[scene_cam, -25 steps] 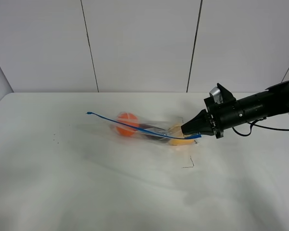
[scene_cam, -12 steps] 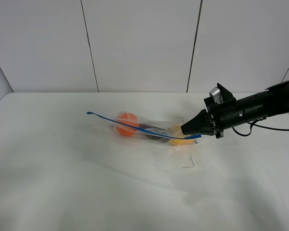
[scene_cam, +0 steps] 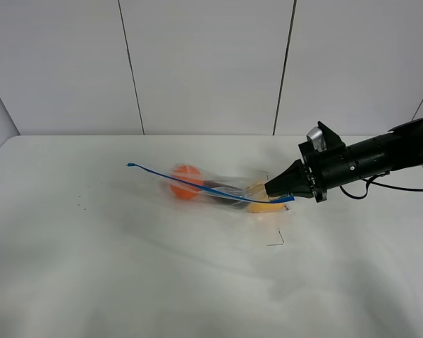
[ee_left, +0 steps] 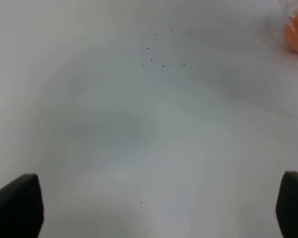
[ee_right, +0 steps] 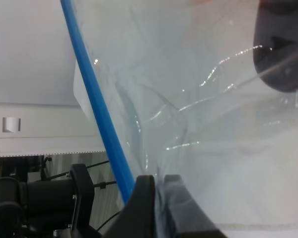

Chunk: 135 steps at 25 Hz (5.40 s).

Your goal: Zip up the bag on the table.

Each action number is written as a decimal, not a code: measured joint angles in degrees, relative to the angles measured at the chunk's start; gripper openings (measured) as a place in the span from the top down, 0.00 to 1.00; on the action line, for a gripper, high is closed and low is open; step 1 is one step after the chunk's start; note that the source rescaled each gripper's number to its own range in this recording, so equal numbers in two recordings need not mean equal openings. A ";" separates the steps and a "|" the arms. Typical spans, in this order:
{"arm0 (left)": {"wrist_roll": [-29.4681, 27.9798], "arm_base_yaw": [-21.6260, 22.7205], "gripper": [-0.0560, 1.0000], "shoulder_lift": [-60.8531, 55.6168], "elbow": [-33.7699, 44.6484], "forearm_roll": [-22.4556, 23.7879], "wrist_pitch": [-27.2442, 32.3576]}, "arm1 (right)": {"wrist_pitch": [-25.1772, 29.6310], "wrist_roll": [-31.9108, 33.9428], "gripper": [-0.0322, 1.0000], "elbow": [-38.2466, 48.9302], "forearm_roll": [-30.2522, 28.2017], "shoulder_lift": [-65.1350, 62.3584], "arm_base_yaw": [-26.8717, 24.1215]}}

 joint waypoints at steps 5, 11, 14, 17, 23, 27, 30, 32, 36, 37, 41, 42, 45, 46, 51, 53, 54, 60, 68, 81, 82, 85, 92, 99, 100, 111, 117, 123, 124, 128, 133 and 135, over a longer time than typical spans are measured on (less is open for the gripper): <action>0.00 0.00 0.02 0.00 0.07 0.00 0.00 | 0.00 0.00 0.97 0.00 0.54 0.00 0.00; -0.05 0.00 0.02 0.00 0.07 0.00 0.00 | 0.00 0.00 0.97 0.00 0.54 0.00 0.00; -0.05 0.00 0.02 0.00 0.07 0.00 0.00 | 0.07 0.00 0.82 0.00 0.60 0.00 0.00; -0.05 0.00 0.02 0.00 0.07 0.00 0.00 | 0.07 0.00 0.32 0.00 0.73 0.00 0.00; -0.05 0.00 0.02 0.00 0.07 0.00 0.00 | 0.12 0.00 0.02 0.00 0.73 0.00 0.00; -0.05 0.00 0.02 0.00 0.07 0.00 0.00 | 0.12 0.06 0.00 0.00 0.67 -0.06 0.00; -0.12 0.00 0.02 0.00 0.07 0.00 0.00 | 0.12 0.81 0.00 0.00 0.34 -0.59 0.00; -0.12 0.00 0.02 0.00 0.07 0.00 0.00 | 0.12 2.00 0.00 0.00 -0.10 -0.65 0.00; -0.12 0.00 0.02 0.00 0.07 0.00 0.00 | 0.12 2.74 0.00 0.00 -1.76 -0.90 0.00; -0.12 0.00 0.02 0.00 0.07 0.00 0.00 | 0.12 3.03 0.00 0.00 -2.40 -1.18 0.00; -0.16 0.00 0.02 0.00 0.07 0.00 0.00 | -1.19 6.38 0.00 0.00 -6.98 -3.68 0.00; -0.16 0.00 0.02 0.00 0.07 0.00 0.00 | -2.48 7.81 0.00 0.00 -8.59 -4.53 0.00; -0.16 0.00 0.02 0.00 0.07 0.00 0.00 | -7.07 12.89 0.00 0.00 -15.46 -6.65 0.00; -0.16 0.00 0.02 0.00 0.07 0.00 0.00 | -8.74 14.99 0.00 0.00 -18.34 -7.34 0.00; -0.18 0.00 0.02 0.00 0.07 0.00 0.00 | -14.22 24.89 0.00 0.00 -31.97 -10.50 0.00; -0.18 0.00 0.02 0.00 0.07 0.00 0.00 | -15.42 29.18 0.00 0.00 -37.03 -11.16 0.00; -0.18 0.00 0.02 0.00 0.07 0.00 0.00 | -15.94 30.83 0.00 0.00 -39.64 -11.38 0.00; -0.18 0.00 0.02 0.00 0.07 0.00 0.00 | -19.60 39.55 0.00 -0.01 -50.79 -13.17 0.00; -0.18 0.00 0.02 0.00 0.07 0.00 0.00 | -22.47 47.25 0.00 -0.16 -61.48 -13.41 0.00; -0.18 0.00 0.02 0.00 0.07 0.00 0.00 | -22.40 47.97 0.00 -0.16 -72.88 -16.21 0.00; -0.18 0.00 0.02 0.00 0.07 0.00 0.00 | -22.33 48.02 0.00 -0.16 -73.28 -16.83 0.00; -0.18 0.00 0.02 0.00 0.07 0.00 0.07 | -21.90 48.62 0.00 -0.16 -74.31 -18.68 0.00; -0.18 0.00 0.02 0.00 0.07 0.00 0.07 | -20.83 49.28 0.00 1.78 -74.62 -27.38 0.00; -0.18 0.00 0.02 0.00 0.07 0.00 0.07 | -21.63 49.50 0.00 12.16 -73.14 -42.42 0.00; -0.18 0.00 0.02 0.00 0.07 0.00 0.07 | -21.63 49.50 0.00 13.44 -72.59 -44.60 0.00; -0.24 0.00 0.02 0.00 0.07 0.00 0.07 | -18.05 49.60 0.00 23.01 -70.34 -65.92 0.00; -0.24 0.00 0.02 0.00 0.07 0.00 0.07 | -16.97 49.60 0.00 28.52 -67.99 -75.44 0.00; -0.31 0.00 0.02 0.00 0.07 0.00 0.07 | -12.48 48.40 0.00 31.60 -65.15 -83.34 0.00; -0.35 0.00 0.02 0.00 0.07 0.00 0.07 | -12.22 48.40 0.00 31.66 -65.15 -84.78 0.00; -0.35 0.00 0.02 0.00 0.07 0.00 0.07 | -12.32 48.29 0.00 31.66 -65.51 -89.76 0.00; -0.35 0.00 0.02 0.00 0.07 0.00 0.07 | -12.75 48.18 0.00 32.22 -66.11 -93.94 0.00; -0.35 0.00 0.02 0.00 0.07 0.00 0.02 | -12.75 48.18 0.00 32.19 -66.11 -95.43 0.00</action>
